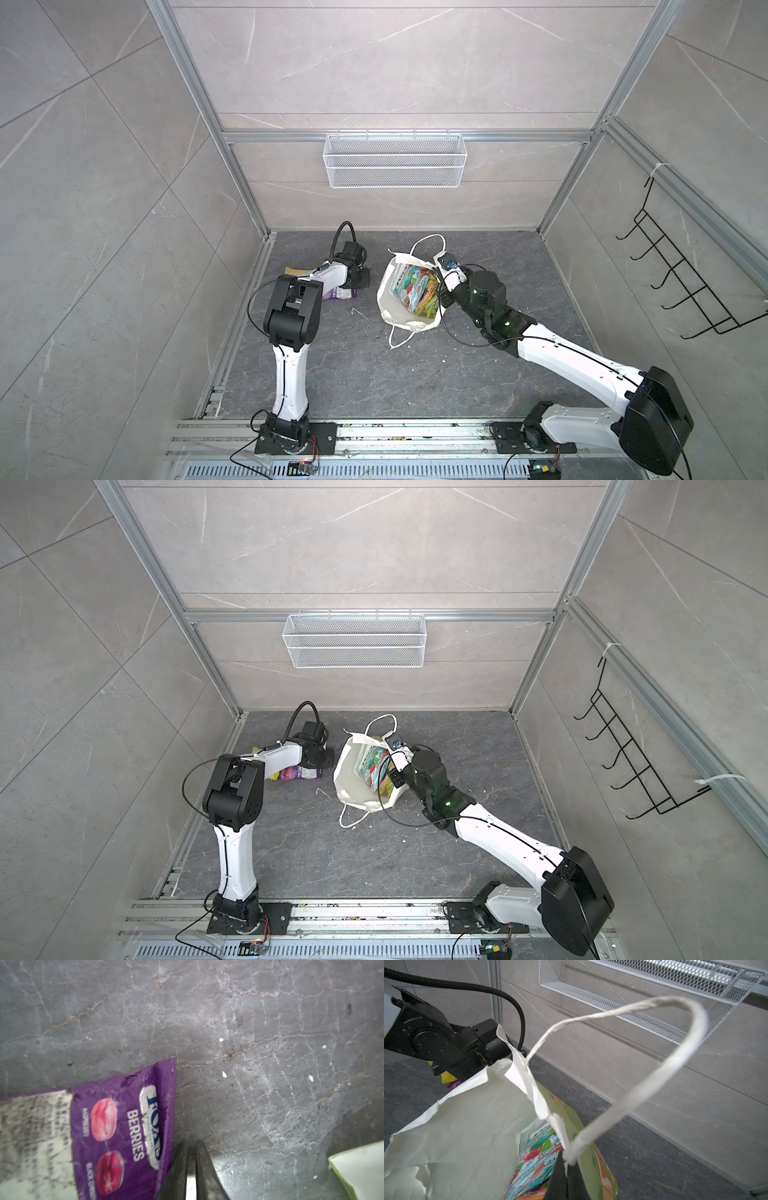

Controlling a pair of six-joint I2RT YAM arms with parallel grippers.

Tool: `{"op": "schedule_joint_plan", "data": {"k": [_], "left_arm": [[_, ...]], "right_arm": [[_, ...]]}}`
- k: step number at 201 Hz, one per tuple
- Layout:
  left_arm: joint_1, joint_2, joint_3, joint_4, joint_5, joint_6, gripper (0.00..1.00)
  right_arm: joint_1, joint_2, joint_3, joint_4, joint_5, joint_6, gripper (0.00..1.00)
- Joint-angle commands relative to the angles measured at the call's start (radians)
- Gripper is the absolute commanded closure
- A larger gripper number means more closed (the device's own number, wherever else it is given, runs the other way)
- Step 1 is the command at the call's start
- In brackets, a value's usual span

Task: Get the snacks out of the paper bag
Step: 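Open the left gripper to release the purple packet on the table, then move the left gripper back over the bag opening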

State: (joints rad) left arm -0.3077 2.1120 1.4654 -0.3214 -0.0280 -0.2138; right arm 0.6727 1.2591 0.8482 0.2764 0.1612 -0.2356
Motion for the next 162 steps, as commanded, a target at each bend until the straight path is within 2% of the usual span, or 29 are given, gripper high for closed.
{"op": "schedule_joint_plan", "data": {"k": [1,15,27,54,68,88,125,162], "left_arm": [[0.004,-0.047,-0.021,-0.049,-0.023,0.033,0.84],[0.002,-0.068,-0.032,-0.036,-0.007,0.033,0.81],[0.002,-0.096,-0.047,-0.018,0.013,0.033,0.72],[0.002,-0.182,-0.095,0.024,0.048,0.034,0.69],[0.002,-0.229,-0.116,0.037,0.052,0.028,0.62],[0.002,-0.306,-0.149,0.058,0.067,0.019,0.57],[-0.012,-0.473,-0.222,0.105,0.075,-0.002,0.54],[-0.094,-0.674,-0.325,0.169,0.022,-0.013,0.53]], "right_arm": [[-0.005,-0.032,0.002,-0.002,0.017,0.005,1.00],[-0.005,-0.033,0.006,-0.008,0.014,0.007,1.00],[-0.005,-0.032,0.011,-0.012,0.014,0.006,1.00],[-0.005,-0.026,0.024,-0.033,0.018,-0.007,1.00],[-0.005,-0.026,0.031,-0.047,0.018,-0.013,1.00],[-0.005,-0.027,0.032,-0.052,0.014,-0.025,1.00],[-0.005,-0.018,0.039,-0.080,-0.016,-0.043,1.00],[-0.004,-0.025,0.035,-0.103,-0.087,-0.100,1.00]]}}
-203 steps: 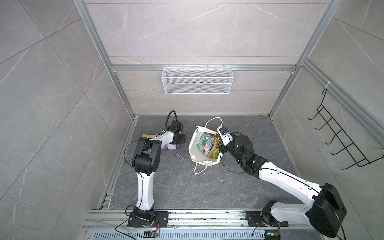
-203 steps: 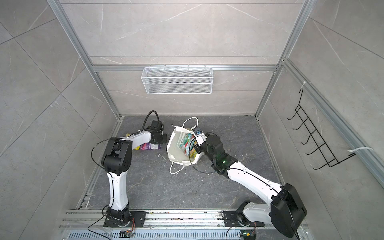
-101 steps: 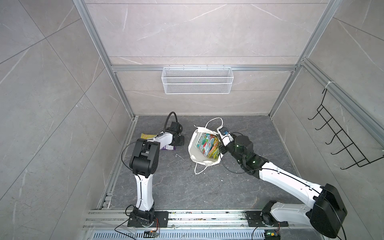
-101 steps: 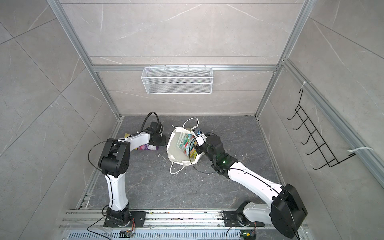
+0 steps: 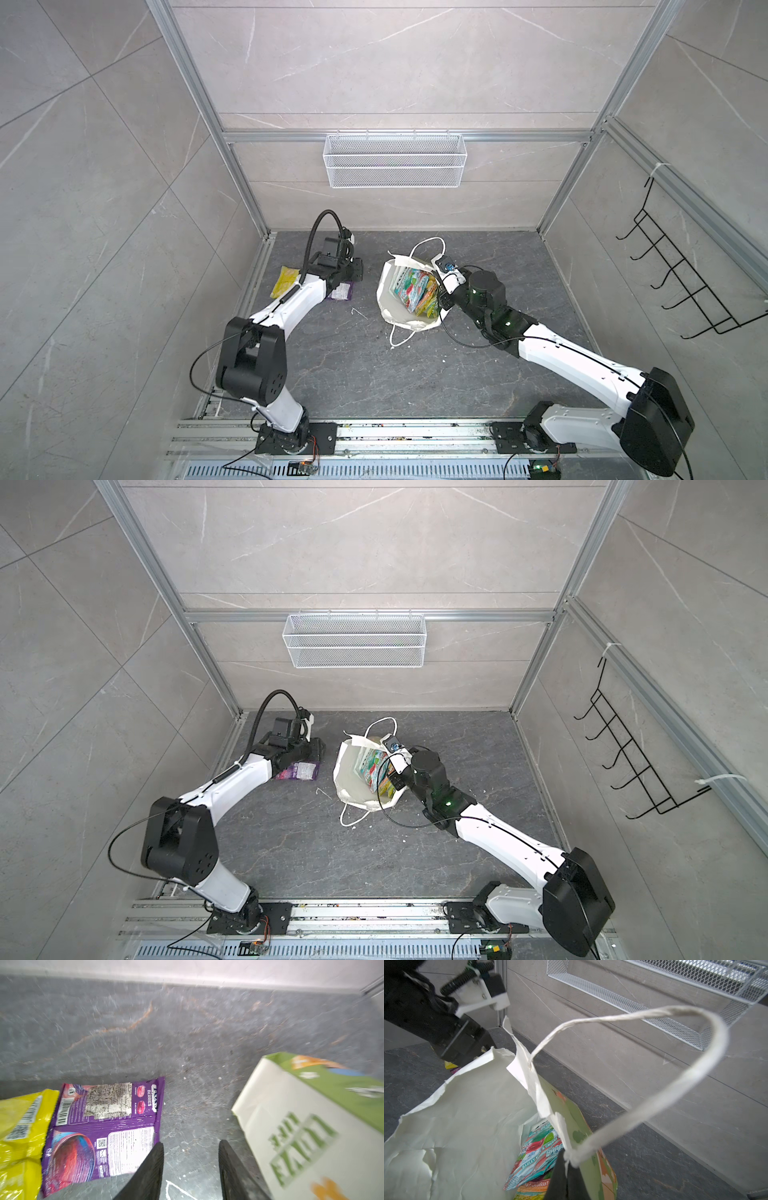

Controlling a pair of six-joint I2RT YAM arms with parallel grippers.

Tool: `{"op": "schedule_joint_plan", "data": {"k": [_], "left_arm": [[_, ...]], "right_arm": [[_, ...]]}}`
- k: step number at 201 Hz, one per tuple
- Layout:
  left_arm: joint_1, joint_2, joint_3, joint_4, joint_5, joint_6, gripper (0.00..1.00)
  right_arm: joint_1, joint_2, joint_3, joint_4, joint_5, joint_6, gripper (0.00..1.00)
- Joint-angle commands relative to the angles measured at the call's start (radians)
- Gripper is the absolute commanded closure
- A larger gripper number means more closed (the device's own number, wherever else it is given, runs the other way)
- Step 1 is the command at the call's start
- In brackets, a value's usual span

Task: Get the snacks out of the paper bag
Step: 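Move the left gripper back over the bag opening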

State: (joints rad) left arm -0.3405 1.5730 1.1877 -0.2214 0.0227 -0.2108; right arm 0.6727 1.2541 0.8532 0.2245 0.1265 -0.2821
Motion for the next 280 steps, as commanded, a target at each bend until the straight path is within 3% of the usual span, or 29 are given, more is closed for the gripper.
{"op": "schedule_joint_plan", "data": {"k": [1,73,119,215,280], "left_arm": [[-0.063,-0.140,-0.050,0.070,-0.031,-0.016,0.53],[-0.318,-0.453,-0.236,0.111,-0.134,0.070,0.49],[-0.444,-0.534,-0.320,0.162,-0.159,0.134,0.45],[-0.505,-0.258,-0.347,0.452,-0.084,0.109,0.42],[-0.504,-0.069,-0.280,0.462,-0.163,0.104,0.40]], "right_arm": [[-0.004,-0.020,0.029,-0.053,-0.053,-0.055,1.00],[-0.001,-0.062,-0.003,-0.081,-0.167,-0.111,1.00],[-0.001,-0.047,-0.006,-0.054,-0.135,-0.066,1.00],[0.000,-0.042,-0.019,0.015,-0.125,0.009,1.00],[-0.001,-0.048,-0.030,0.040,-0.116,0.022,1.00]]}}
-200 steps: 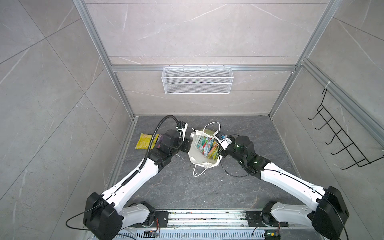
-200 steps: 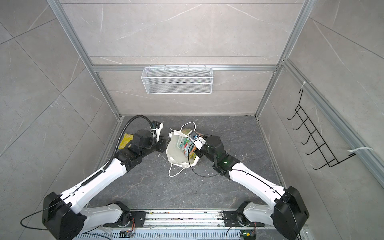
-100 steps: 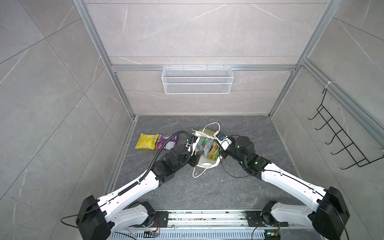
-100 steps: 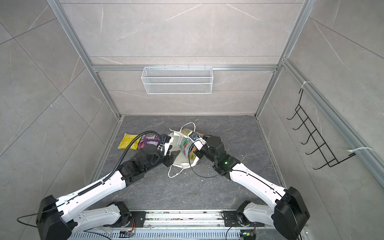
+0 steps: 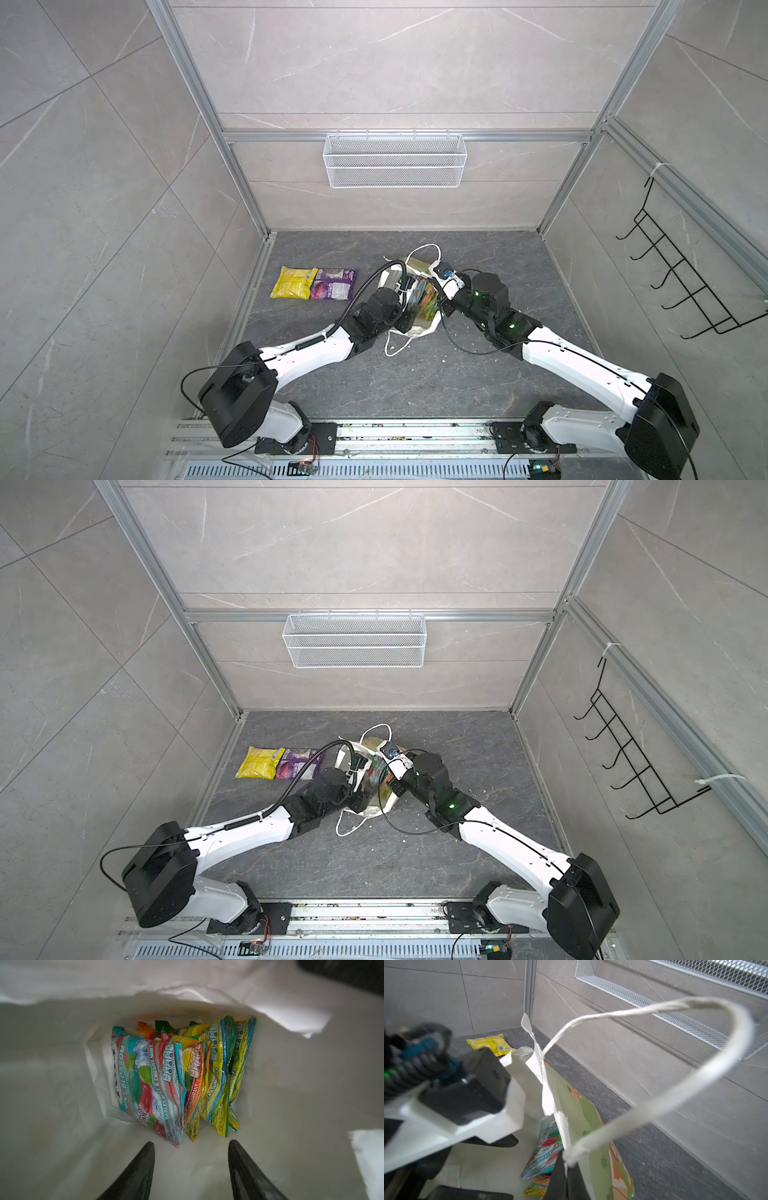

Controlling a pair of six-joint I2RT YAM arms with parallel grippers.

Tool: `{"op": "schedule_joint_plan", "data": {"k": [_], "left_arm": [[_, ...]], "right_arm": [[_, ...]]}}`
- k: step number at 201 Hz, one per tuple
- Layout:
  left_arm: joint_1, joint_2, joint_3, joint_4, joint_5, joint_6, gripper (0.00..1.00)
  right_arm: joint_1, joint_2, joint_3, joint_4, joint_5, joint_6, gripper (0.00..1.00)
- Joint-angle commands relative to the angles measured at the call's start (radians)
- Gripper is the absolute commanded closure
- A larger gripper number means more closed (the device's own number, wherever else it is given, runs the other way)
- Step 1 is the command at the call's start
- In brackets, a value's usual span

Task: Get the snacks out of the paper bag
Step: 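Move the left gripper back over the bag opening, then lower the left gripper into the bag onto the teal candy packet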

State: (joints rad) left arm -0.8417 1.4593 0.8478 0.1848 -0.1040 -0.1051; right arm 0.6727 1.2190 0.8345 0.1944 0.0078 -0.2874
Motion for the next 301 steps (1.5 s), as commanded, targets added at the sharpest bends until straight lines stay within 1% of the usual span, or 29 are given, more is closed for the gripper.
{"op": "schedule_joint_plan", "data": {"k": [1,17,33,110,137,161,178,193,206,210,215,220,251,267,271,277,287,293,301], "left_arm": [[-0.003,0.046,0.062,0.055,-0.039,-0.002,0.40],[-0.002,0.079,0.069,0.067,-0.077,-0.006,0.38],[-0.002,0.110,0.082,0.074,-0.076,0.003,0.37],[0.009,0.240,0.154,0.081,-0.142,0.005,0.35],[0.019,0.283,0.180,0.094,-0.160,0.008,0.36],[0.029,0.325,0.209,0.095,-0.170,0.007,0.39],[0.036,0.354,0.226,0.096,-0.172,0.002,0.43],[0.039,0.368,0.232,0.099,-0.169,0.004,0.53],[0.039,0.375,0.234,0.107,-0.169,0.008,0.57],[0.039,0.376,0.234,0.108,-0.172,0.008,0.61],[0.039,0.375,0.235,0.105,-0.172,0.010,0.69],[0.039,0.374,0.235,0.107,-0.172,0.010,0.73],[0.039,0.356,0.229,0.101,-0.176,0.016,0.75],[0.039,0.337,0.221,0.098,-0.179,0.016,0.80],[0.039,0.333,0.219,0.096,-0.181,0.015,0.81],[0.038,0.323,0.218,0.094,-0.181,0.015,0.88],[0.038,0.311,0.210,0.093,-0.183,0.016,0.92],[0.038,0.302,0.206,0.091,-0.184,0.016,1.00],[0.038,0.289,0.200,0.091,-0.185,0.016,1.00]], "right_arm": [[-0.002,-0.013,-0.011,0.070,0.003,0.028,1.00],[0.000,-0.010,-0.010,0.073,0.004,0.032,1.00],[-0.001,-0.010,-0.012,0.076,0.004,0.034,1.00],[-0.001,-0.012,-0.011,0.082,0.003,0.037,1.00],[-0.001,-0.015,-0.014,0.083,0.003,0.036,1.00],[-0.001,-0.016,-0.017,0.082,0.006,0.034,1.00],[-0.001,-0.019,-0.018,0.080,0.006,0.033,1.00],[-0.001,-0.022,-0.023,0.080,0.008,0.033,1.00],[0.000,-0.022,-0.022,0.079,0.009,0.032,1.00],[-0.001,-0.022,-0.022,0.076,0.011,0.031,1.00],[-0.001,-0.022,-0.023,0.076,0.011,0.032,1.00],[-0.001,-0.023,-0.022,0.076,0.012,0.031,1.00],[-0.001,-0.023,-0.021,0.076,0.015,0.031,1.00],[0.000,-0.018,-0.017,0.074,0.015,0.031,1.00],[-0.001,-0.017,-0.018,0.074,0.015,0.031,1.00],[-0.001,-0.015,-0.017,0.074,0.015,0.031,1.00],[-0.001,-0.012,-0.013,0.074,0.019,0.032,1.00],[-0.002,-0.010,-0.012,0.074,0.019,0.034,1.00],[-0.001,-0.008,-0.013,0.077,0.020,0.036,1.00]]}}
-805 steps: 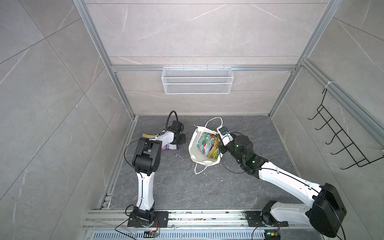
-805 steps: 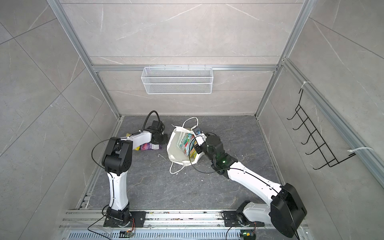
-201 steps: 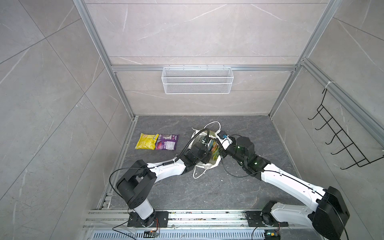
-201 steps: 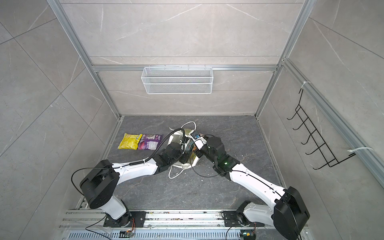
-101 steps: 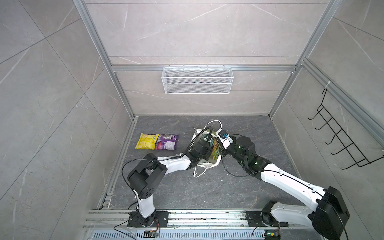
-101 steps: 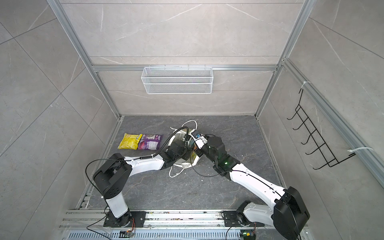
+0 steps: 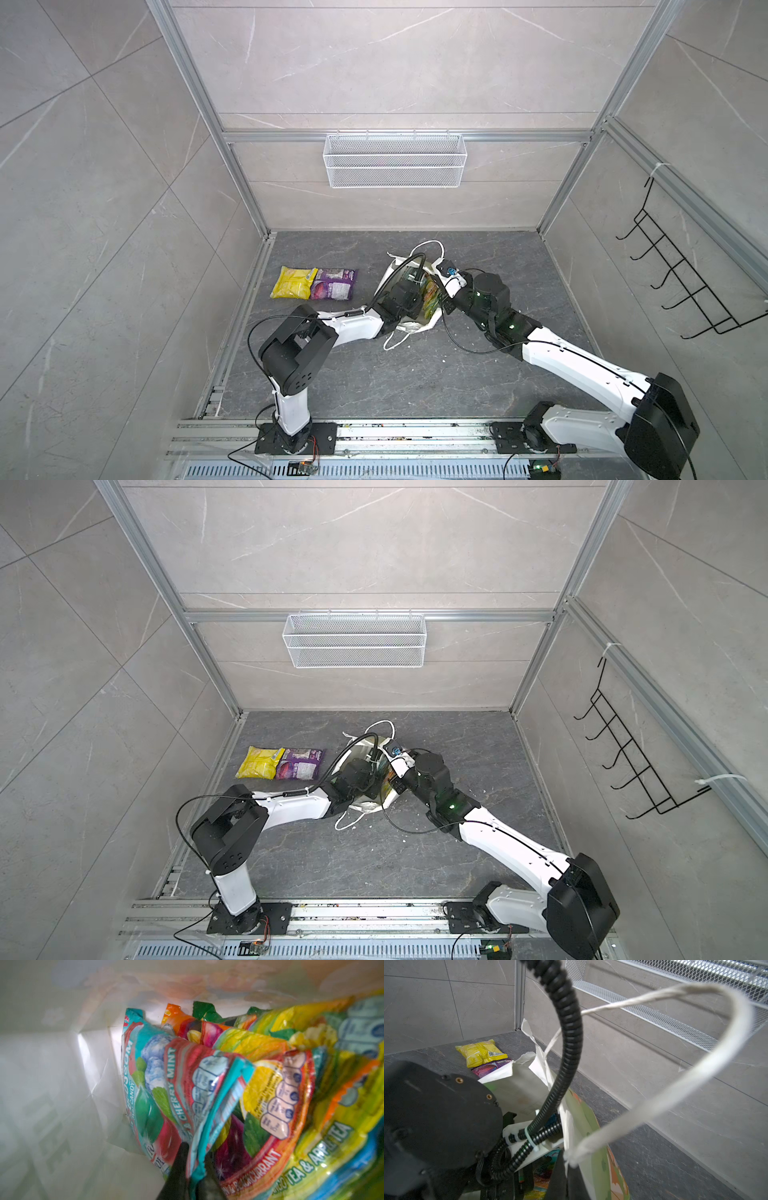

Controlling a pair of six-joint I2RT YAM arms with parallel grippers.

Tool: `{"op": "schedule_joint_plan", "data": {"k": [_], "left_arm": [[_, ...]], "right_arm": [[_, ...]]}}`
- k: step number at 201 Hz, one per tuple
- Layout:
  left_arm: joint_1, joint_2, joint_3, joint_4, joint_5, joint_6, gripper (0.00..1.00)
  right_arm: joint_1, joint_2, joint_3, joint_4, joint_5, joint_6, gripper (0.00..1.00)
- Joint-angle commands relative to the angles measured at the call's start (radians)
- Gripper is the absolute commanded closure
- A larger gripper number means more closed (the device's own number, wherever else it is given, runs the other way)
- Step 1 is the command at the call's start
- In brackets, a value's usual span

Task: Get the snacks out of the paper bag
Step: 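Lower the left gripper into the bag onto the teal candy packet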

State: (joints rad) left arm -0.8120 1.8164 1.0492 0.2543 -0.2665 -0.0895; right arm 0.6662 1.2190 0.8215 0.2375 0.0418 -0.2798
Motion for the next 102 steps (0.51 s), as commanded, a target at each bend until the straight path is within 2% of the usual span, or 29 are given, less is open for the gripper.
{"op": "schedule_joint_plan", "data": {"k": [1,102], "left_arm": [[0.008,-0.069,-0.003,0.022,-0.023,0.000,1.00],[-0.019,-0.263,-0.050,-0.040,0.019,0.009,1.00]], "right_arm": [[0.006,-0.008,0.000,0.034,-0.014,0.028,1.00],[0.004,0.008,0.005,0.029,0.030,0.042,1.00]]}}
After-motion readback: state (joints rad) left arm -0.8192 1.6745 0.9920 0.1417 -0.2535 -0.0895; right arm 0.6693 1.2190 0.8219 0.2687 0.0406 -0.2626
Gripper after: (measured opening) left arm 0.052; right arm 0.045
